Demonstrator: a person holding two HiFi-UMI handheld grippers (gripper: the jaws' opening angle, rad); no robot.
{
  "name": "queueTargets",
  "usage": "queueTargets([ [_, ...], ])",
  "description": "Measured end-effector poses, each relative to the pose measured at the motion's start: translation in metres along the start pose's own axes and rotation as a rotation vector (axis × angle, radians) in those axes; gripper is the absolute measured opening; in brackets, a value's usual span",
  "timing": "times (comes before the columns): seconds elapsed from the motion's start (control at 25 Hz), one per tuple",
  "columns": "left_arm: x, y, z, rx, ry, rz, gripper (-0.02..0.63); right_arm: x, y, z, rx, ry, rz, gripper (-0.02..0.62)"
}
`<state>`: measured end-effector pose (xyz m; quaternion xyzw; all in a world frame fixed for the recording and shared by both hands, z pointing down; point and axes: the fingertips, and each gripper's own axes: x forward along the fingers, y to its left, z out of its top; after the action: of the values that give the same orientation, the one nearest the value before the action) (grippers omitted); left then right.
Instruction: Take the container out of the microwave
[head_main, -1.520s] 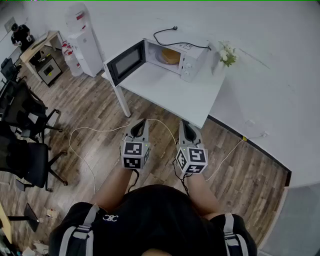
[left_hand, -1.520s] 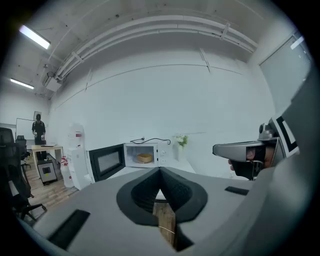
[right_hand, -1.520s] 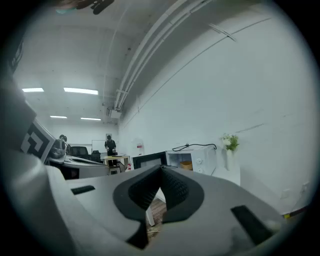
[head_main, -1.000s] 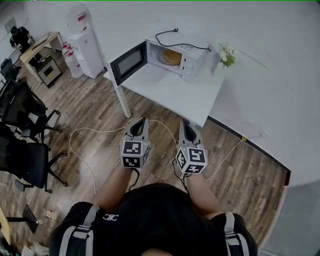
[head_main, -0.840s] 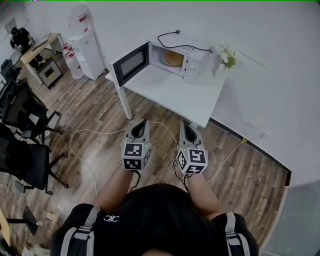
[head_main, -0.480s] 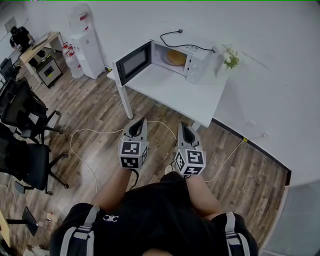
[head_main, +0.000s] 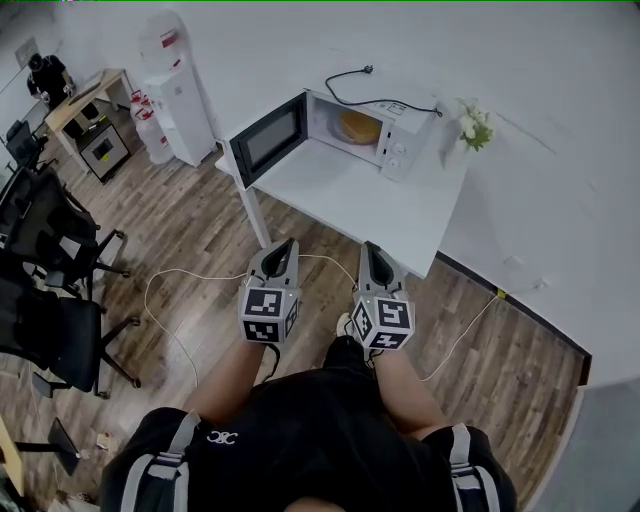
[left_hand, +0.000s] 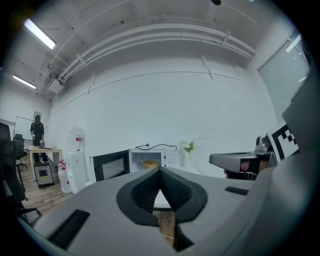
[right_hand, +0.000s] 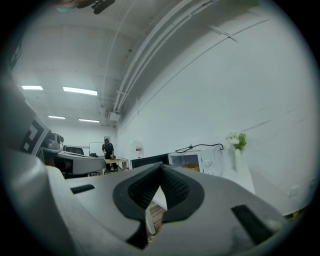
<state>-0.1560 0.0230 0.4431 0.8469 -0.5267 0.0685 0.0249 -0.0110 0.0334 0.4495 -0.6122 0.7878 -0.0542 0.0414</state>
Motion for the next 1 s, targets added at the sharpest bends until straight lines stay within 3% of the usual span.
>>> queueTargets([
  [0.56,0.169,0.038,0.016,-0.012,0.04,0.029,0.012,0.157,-0.081,0.027,-0.018,-0.001,0.034,0.006],
  [1.0,0.307,0.036,0.026,-0.009,0.084,0.001,0.012,0.26,-0.166,0.024,0.014,0.044,0.033,0.005],
])
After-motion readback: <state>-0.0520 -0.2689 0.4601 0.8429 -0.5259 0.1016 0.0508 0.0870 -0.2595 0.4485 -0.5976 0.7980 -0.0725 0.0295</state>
